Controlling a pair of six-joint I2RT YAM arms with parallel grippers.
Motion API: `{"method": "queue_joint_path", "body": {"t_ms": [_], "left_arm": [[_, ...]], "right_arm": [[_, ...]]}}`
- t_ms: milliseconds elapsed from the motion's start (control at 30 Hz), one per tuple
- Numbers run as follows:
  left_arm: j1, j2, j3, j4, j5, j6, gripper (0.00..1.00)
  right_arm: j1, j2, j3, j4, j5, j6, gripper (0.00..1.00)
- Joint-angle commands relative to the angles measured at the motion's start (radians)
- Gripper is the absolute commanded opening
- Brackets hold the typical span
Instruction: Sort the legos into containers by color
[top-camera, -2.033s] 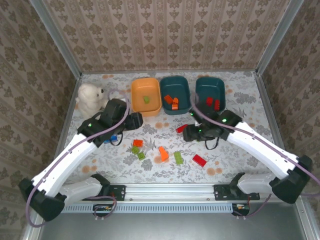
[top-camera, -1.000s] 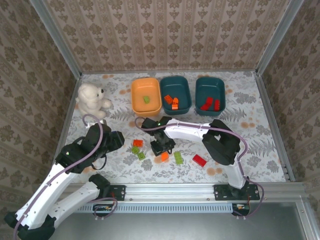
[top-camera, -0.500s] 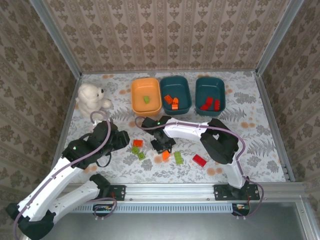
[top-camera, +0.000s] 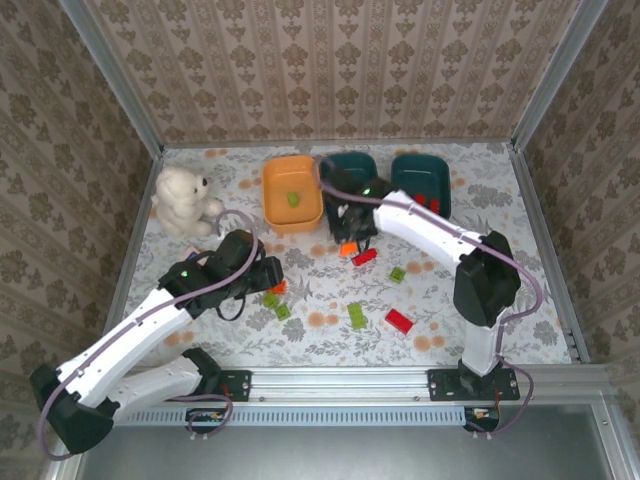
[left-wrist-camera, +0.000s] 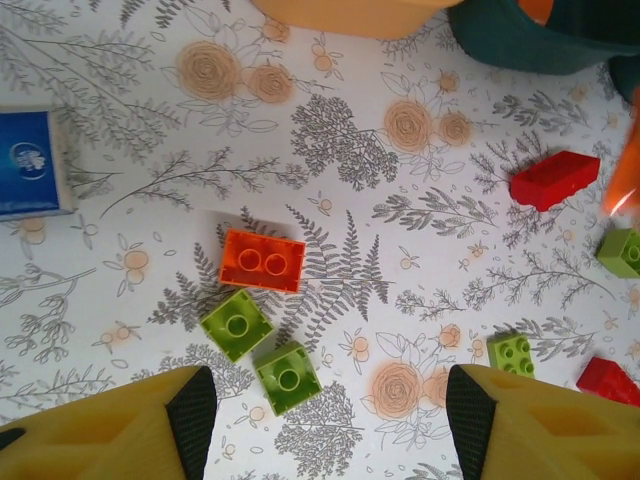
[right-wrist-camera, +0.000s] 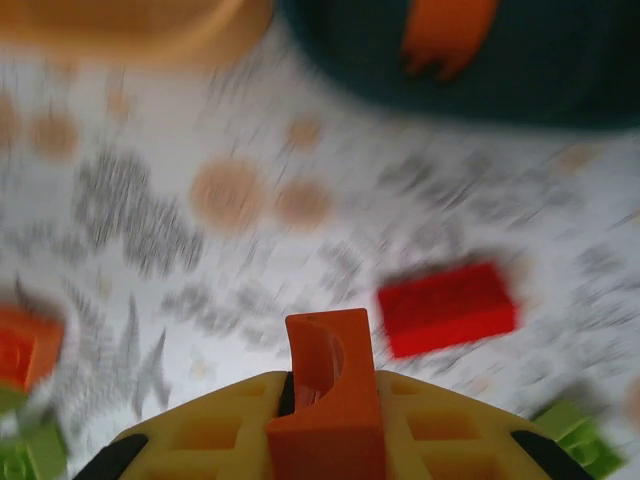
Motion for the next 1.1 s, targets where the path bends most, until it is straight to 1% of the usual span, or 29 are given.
{"method": "queue_joint_path", "body": {"t_ms": [0,200,300,433,500,667,733,800,867,967,1067], "left_arm": [[-0.006,0.039,0.055,0.05,0.027,0.056,0.66],[0.01,0.115,0.106,0.07,0.057,0.101,0.66],[0.017,0.133,0.12,0.08,0.066,0.104,0.67],[0.024,0.146,0.135,0.083,0.074,0.106,0.67],[0.028,0.153,0.143,0.08,0.078,0.115,0.67],[0.037,0.18,0.16,0.09,0.097,0.139,0.67],[0.037,0.201,0.169,0.096,0.111,0.158,0.67],[0.037,0.223,0.18,0.104,0.125,0.175,0.67],[0.036,0.241,0.191,0.115,0.139,0.194,0.67],[0.036,0.271,0.211,0.126,0.154,0.215,0.67],[0.036,0.302,0.232,0.135,0.178,0.233,0.67]], "right_arm": [[-0.078,0.054,0.102,-0.014,0.093,-0.046,0.12],[-0.181,0.277,0.361,-0.033,0.151,-0.089,0.12],[-0.203,0.387,0.484,-0.065,0.163,-0.099,0.11],[-0.214,0.493,0.597,-0.109,0.191,-0.108,0.12],[-0.219,0.532,0.628,-0.133,0.194,-0.103,0.12],[-0.224,0.577,0.627,-0.145,0.177,-0.093,0.15],[-0.227,0.594,0.63,-0.146,0.155,-0.094,0.17],[-0.228,0.601,0.637,-0.153,0.148,-0.091,0.22],[-0.227,0.598,0.641,-0.156,0.144,-0.09,0.3],[-0.23,0.574,0.65,-0.156,0.138,-0.092,0.44],[-0.233,0.544,0.671,-0.165,0.136,-0.089,0.51]]}}
